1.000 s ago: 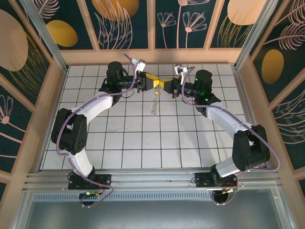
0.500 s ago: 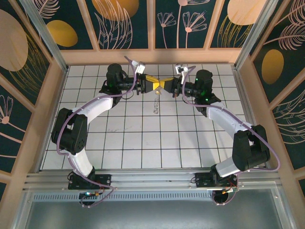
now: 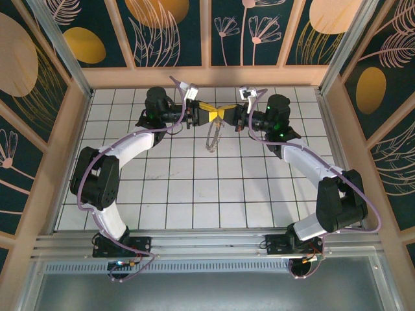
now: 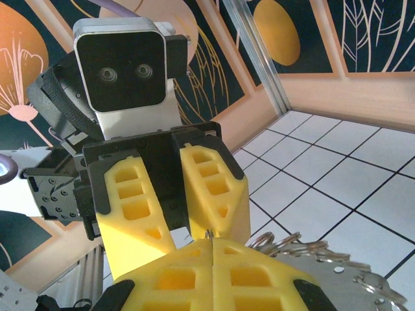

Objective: Put the keys on the keyring

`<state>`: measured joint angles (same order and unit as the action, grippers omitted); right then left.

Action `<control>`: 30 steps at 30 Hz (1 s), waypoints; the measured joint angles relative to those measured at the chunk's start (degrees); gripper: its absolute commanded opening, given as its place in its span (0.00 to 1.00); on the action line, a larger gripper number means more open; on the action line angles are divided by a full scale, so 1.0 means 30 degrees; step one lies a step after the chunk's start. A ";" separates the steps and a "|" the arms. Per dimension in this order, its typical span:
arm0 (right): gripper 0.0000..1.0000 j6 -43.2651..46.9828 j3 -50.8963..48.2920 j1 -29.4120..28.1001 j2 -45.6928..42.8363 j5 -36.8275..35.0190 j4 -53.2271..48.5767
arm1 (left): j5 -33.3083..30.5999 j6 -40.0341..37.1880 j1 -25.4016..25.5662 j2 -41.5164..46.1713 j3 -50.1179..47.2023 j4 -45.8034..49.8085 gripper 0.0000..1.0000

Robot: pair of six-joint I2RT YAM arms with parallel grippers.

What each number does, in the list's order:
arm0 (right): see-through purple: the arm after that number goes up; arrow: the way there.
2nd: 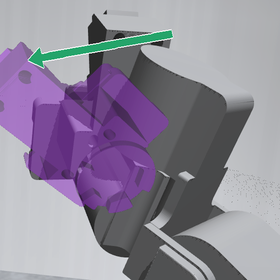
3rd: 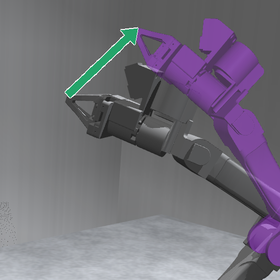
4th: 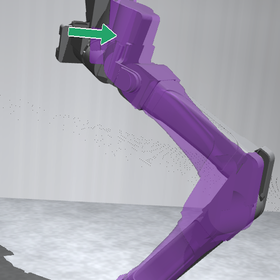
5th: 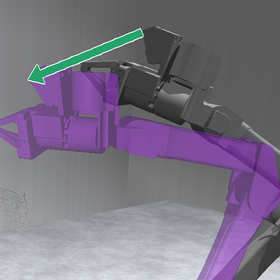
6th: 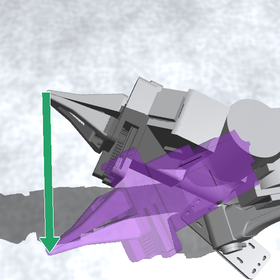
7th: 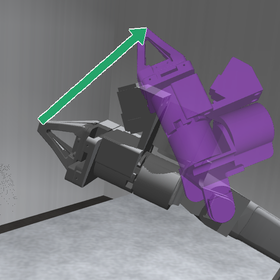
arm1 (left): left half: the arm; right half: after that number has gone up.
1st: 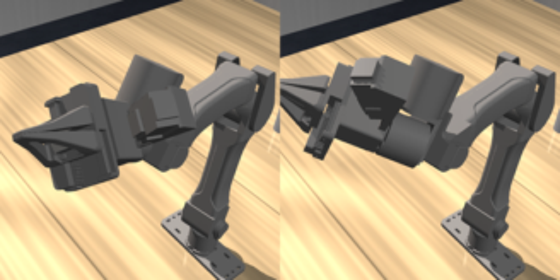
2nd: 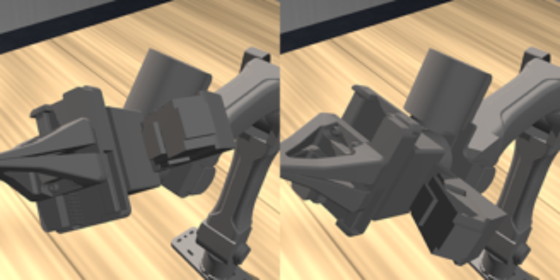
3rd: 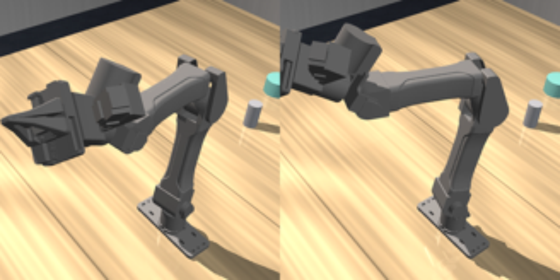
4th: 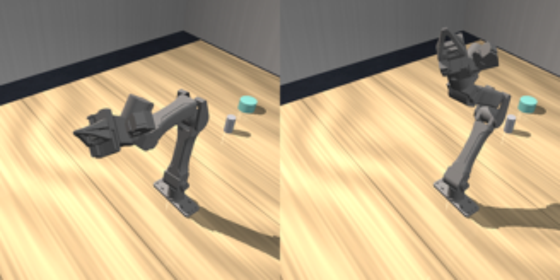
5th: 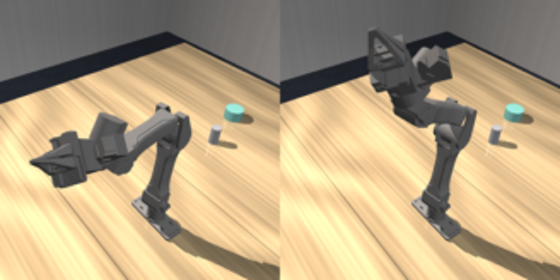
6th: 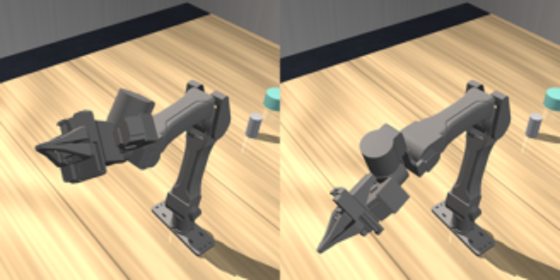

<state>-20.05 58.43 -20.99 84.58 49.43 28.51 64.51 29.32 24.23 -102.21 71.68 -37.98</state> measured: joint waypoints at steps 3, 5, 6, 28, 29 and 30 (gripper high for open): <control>0.00 0.0007 -0.0007 0.0000 0.0000 0.0066 0.0007 | 0.0007 0.0160 0.0022 -0.0022 0.0007 -0.0073 0.07; 0.00 0.0007 -0.0007 0.0007 0.0000 0.0066 0.0080 | -0.0022 0.0284 0.0015 -0.0022 0.0015 -0.0146 0.00; 0.00 0.0007 0.0000 0.0015 0.0000 0.0066 0.0153 | -0.0029 0.0415 0.0015 -0.0029 0.0022 -0.0204 0.00; 0.53 -0.0503 -0.5515 0.0517 -0.5311 -0.4998 0.1668 | -0.1086 0.2288 0.0321 0.0036 -0.1472 -0.3315 0.00; 0.53 -0.0466 -0.5865 0.0517 -0.5304 -0.5158 0.1727 | -0.1086 0.2353 0.0321 0.0058 -0.1501 -0.3373 0.00; 0.54 -0.0430 -0.6156 0.0517 -0.5297 -0.5209 0.1719 | -0.1078 0.2412 0.0321 0.0095 -0.1515 -0.3424 0.00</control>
<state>-21.34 39.97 -19.44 68.69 33.80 33.67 61.28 36.56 25.19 -101.93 67.13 -48.25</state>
